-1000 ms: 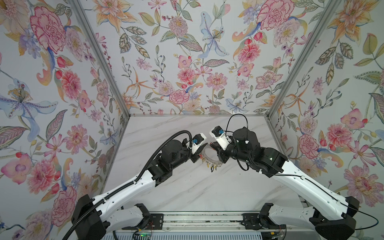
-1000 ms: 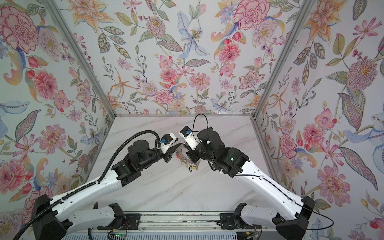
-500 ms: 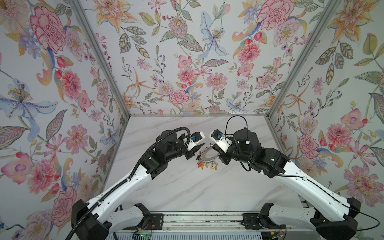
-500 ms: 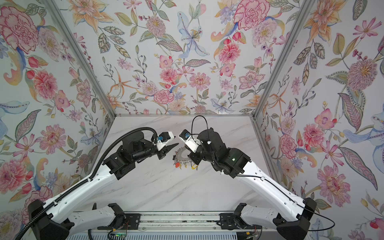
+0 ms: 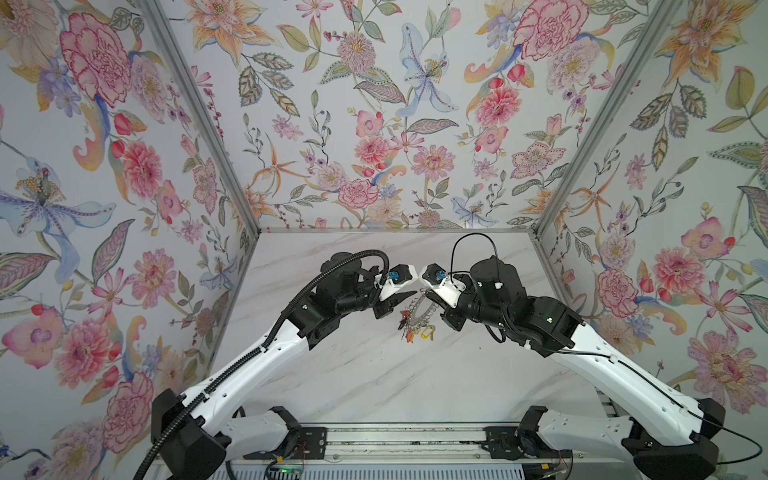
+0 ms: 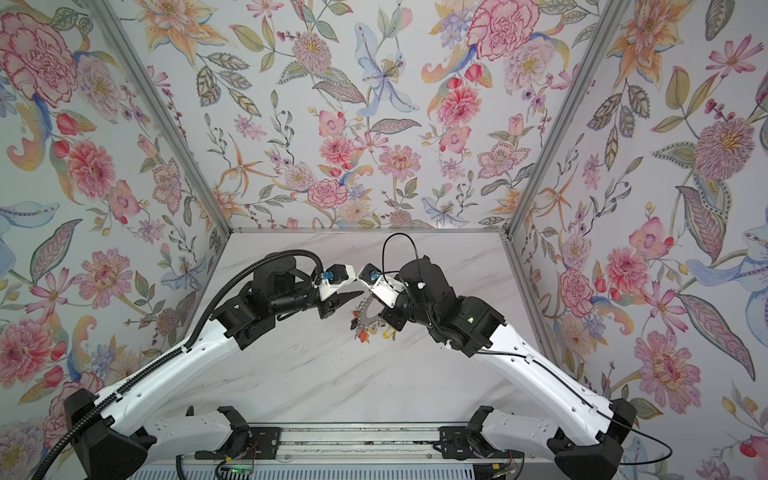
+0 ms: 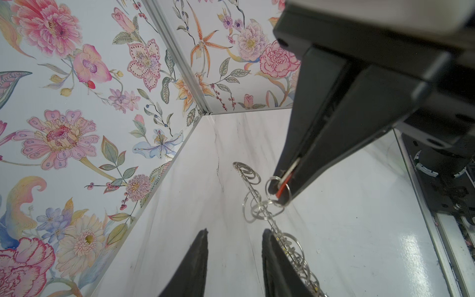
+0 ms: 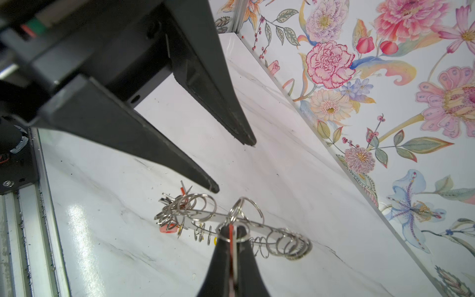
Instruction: Remove the keys from the keyring
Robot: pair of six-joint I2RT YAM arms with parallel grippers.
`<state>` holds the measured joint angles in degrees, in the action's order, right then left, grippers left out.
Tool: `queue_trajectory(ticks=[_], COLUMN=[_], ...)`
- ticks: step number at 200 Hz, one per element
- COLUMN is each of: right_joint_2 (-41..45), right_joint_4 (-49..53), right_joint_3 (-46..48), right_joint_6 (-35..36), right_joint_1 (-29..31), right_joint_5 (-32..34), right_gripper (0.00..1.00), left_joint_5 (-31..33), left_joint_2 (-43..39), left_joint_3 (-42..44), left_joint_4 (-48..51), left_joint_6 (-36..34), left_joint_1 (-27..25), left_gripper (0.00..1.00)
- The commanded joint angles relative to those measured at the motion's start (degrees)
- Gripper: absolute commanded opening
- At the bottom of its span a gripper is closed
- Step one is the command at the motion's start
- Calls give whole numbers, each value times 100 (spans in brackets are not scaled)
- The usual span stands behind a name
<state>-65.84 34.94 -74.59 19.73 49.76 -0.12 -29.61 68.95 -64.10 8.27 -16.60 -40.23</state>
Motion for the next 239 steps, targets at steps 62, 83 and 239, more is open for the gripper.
queue_trajectory(ticks=[62,83,239], right_joint_2=[216,273,349], right_joint_4=[-208,-276,-916], right_joint_3=[82,172,366], right_joint_6=[938,1178,2013], right_joint_1=[204,360,869], right_joint_5=[-187,48,712], right_gripper=[0,0,0], left_joint_5=[-19,-40,-867], left_joint_2=[-354,-521,-536], left_joint_3=[402,552,581], left_joint_4=[-60,-191,144], left_joint_6=[96,163,-36], left_joint_1=[41,38,31], left_gripper=[37,36,31])
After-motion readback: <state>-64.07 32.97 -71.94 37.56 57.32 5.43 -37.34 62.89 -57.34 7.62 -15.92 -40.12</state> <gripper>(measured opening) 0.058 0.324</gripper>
